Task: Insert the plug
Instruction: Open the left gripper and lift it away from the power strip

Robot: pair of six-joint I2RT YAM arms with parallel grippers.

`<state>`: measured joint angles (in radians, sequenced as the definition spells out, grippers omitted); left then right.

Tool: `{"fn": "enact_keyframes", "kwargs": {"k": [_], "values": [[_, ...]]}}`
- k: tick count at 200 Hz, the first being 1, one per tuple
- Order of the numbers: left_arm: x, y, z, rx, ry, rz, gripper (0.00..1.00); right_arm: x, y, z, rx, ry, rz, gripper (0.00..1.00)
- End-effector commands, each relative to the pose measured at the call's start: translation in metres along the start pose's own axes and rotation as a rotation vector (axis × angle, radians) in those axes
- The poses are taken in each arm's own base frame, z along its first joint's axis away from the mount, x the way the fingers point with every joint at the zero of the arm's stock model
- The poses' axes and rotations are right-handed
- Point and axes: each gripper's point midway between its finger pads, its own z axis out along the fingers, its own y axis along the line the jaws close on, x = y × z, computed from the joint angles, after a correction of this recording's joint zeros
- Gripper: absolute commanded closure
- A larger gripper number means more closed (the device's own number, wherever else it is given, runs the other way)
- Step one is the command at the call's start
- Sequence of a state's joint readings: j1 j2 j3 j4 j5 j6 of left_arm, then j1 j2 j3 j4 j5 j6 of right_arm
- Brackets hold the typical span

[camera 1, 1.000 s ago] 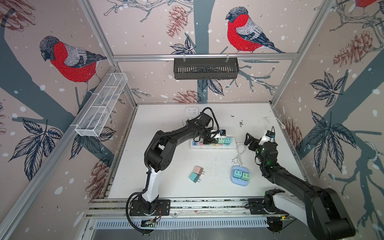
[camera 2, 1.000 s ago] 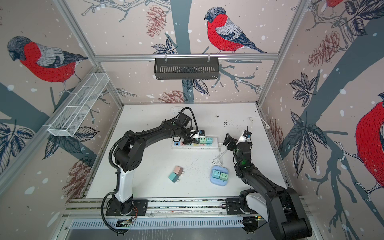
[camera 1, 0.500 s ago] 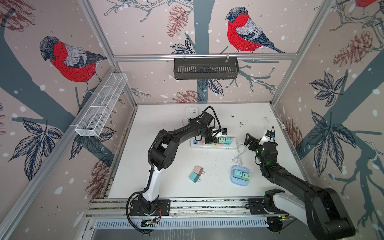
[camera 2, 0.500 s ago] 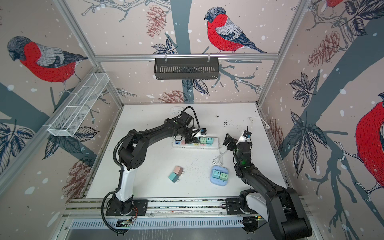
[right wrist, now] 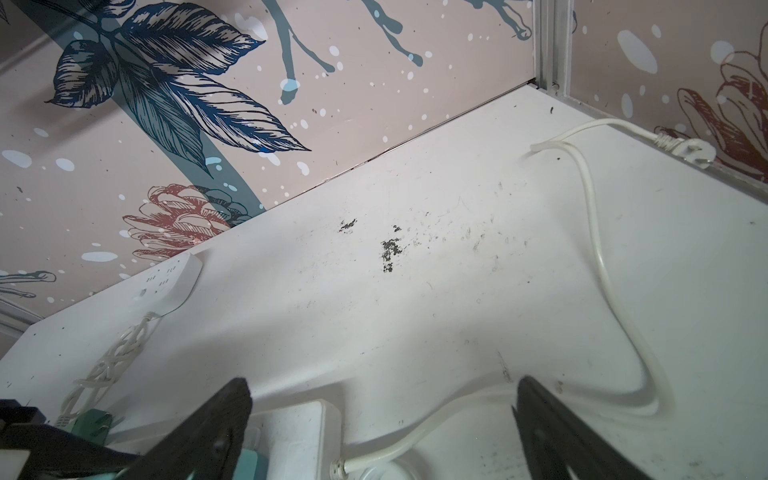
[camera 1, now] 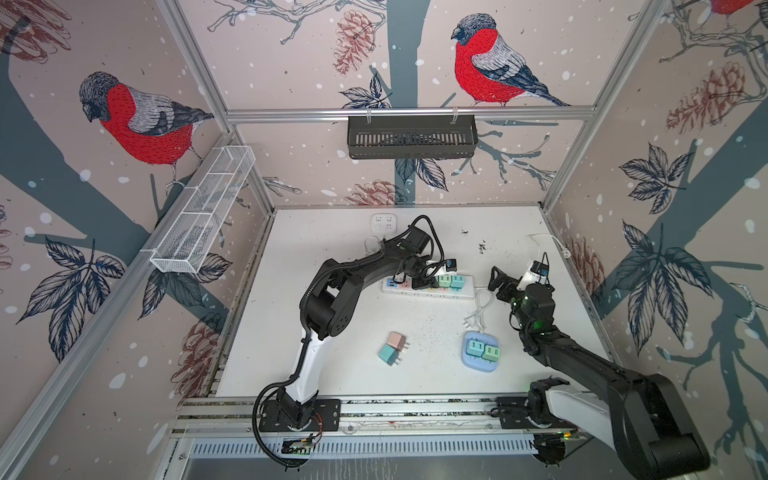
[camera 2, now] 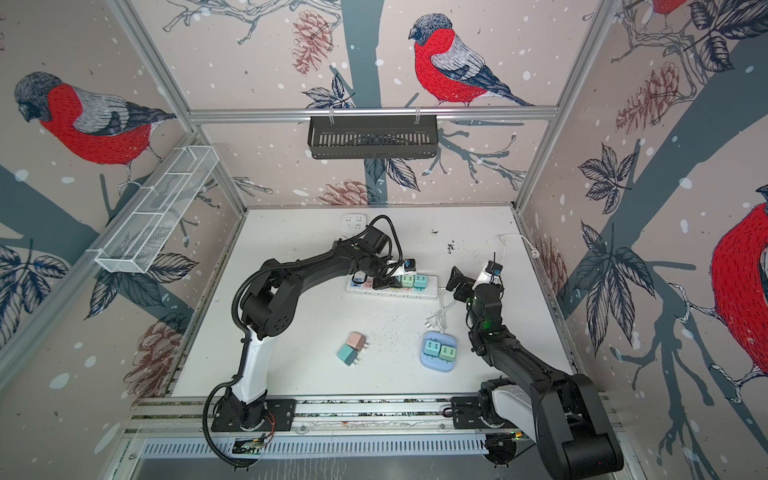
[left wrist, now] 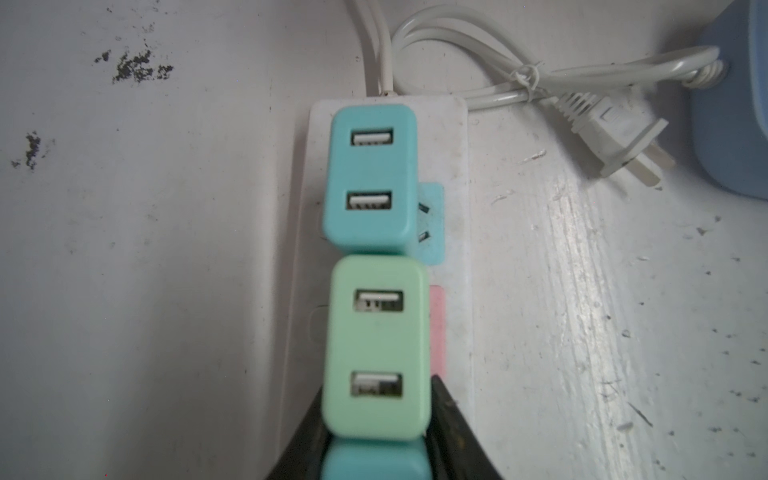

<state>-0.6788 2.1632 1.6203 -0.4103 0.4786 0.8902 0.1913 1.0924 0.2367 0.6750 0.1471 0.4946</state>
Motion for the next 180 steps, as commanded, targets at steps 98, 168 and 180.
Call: {"fn": "enact_keyframes", "kwargs": {"k": [98,168,180], "values": [[-0.063,-0.018,-0.114,-0.329,-0.352,0.134,0.01,-0.007,0.009,0.0,-0.037,-0.024,-0.006,0.0],[-0.012,0.044,-0.246,-0.94,-0.686,-0.373,0.01,-0.005,0.012,0.002,-0.04,-0.017,-0.017,0.0],[0.005,0.069,-0.246,-0.821,-0.7,-0.552,0.01,-0.005,0.012,0.003,-0.04,-0.012,-0.02,0.0]]}}
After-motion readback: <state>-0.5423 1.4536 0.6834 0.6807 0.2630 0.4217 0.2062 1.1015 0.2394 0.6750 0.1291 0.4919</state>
